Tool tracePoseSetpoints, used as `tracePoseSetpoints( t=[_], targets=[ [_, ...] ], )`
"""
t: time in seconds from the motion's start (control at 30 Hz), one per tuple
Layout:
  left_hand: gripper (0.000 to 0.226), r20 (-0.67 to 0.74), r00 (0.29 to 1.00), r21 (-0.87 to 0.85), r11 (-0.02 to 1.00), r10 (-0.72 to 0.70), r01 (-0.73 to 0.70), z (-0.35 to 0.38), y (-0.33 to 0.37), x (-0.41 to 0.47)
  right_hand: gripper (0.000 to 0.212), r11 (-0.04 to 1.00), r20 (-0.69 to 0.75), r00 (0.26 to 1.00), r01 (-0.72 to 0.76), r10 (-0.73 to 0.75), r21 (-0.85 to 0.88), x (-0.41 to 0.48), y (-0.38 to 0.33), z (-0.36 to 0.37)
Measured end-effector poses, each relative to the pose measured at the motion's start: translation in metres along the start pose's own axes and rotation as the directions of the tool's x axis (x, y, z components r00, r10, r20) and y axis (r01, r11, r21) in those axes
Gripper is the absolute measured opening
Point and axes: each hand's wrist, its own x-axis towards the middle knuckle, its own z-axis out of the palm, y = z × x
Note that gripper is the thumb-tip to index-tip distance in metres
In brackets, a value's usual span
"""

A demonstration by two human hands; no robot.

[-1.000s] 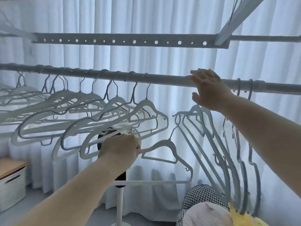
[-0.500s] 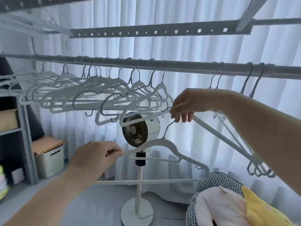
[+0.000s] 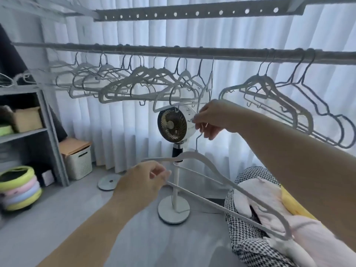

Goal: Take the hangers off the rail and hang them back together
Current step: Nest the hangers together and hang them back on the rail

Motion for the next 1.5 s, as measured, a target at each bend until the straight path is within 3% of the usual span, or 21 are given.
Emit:
tracePoseSetpoints(
  t=[0.03,0.17,0.3,0.37,0.43,0.47,0.57,0.8,0.9,1.03,1.17,1.3,1.5],
  targets=[
    [0.008,0.070,0.997,-0.030,0.999,-0.030,0.032,0.002,0.004,-0.008,0.027,0.998,-0.016,1.000,-0.024,0.025,0.050,-0.007,-0.003,0.008],
    [0.069,0.306,0.948,-0.088,0.989,-0.090,0.122,0.018,0.020,-0.030,0.025,0.951,-0.021,0.994,-0.096,0.107,0.294,-0.034,-0.016,0.029],
    [0.088,0.381,0.916,-0.161,0.967,-0.123,0.197,0.021,0.026,-0.040,0.027,0.865,-0.055,0.990,-0.088,0.132,0.494,-0.051,-0.028,0.039],
    [0.072,0.359,0.922,-0.073,0.981,-0.142,0.180,0.022,0.025,-0.044,0.026,0.839,-0.074,0.988,-0.076,0.136,0.538,-0.058,-0.032,0.041],
    [0.030,0.332,0.940,0.075,0.995,-0.081,0.059,0.020,0.025,-0.049,0.027,0.836,-0.085,0.987,-0.069,0.137,0.545,-0.062,-0.034,0.042],
    [0.022,0.317,0.946,0.100,0.995,-0.061,0.031,0.019,0.026,-0.051,0.027,0.838,-0.089,0.987,-0.064,0.132,0.541,-0.064,-0.035,0.042],
    [0.025,0.288,0.956,0.058,0.997,-0.062,0.047,0.012,0.023,-0.049,0.029,0.844,-0.122,0.986,-0.030,0.112,0.536,-0.066,-0.035,0.037],
    [0.027,0.290,0.957,0.164,0.985,0.009,-0.058,-0.002,0.029,-0.028,0.033,0.877,-0.156,0.982,-0.014,0.101,0.480,-0.054,-0.019,0.018],
    [0.028,0.293,0.956,0.175,0.984,-0.022,-0.032,-0.004,0.039,-0.011,0.036,0.928,-0.193,0.978,0.001,0.077,0.372,-0.044,-0.010,-0.001],
    [0.023,0.326,0.945,0.261,0.964,-0.036,-0.053,-0.001,0.054,0.023,0.032,0.997,-0.385,0.922,0.071,-0.052,0.035,-0.019,0.011,-0.041],
    [0.017,0.282,0.959,0.311,0.949,-0.032,-0.059,0.008,0.077,0.069,0.021,0.930,-0.547,0.816,-0.034,-0.186,-0.366,0.017,0.024,-0.090],
    [0.025,0.175,0.984,0.167,0.986,-0.029,-0.001,0.019,0.097,0.120,0.024,0.860,-0.546,0.799,-0.074,-0.251,-0.504,0.058,0.034,-0.135],
    [0.032,0.067,0.997,0.214,0.976,0.025,-0.039,0.042,0.135,0.192,0.029,0.777,-0.518,0.790,-0.088,-0.326,-0.624,0.113,0.065,-0.185]
  ],
)
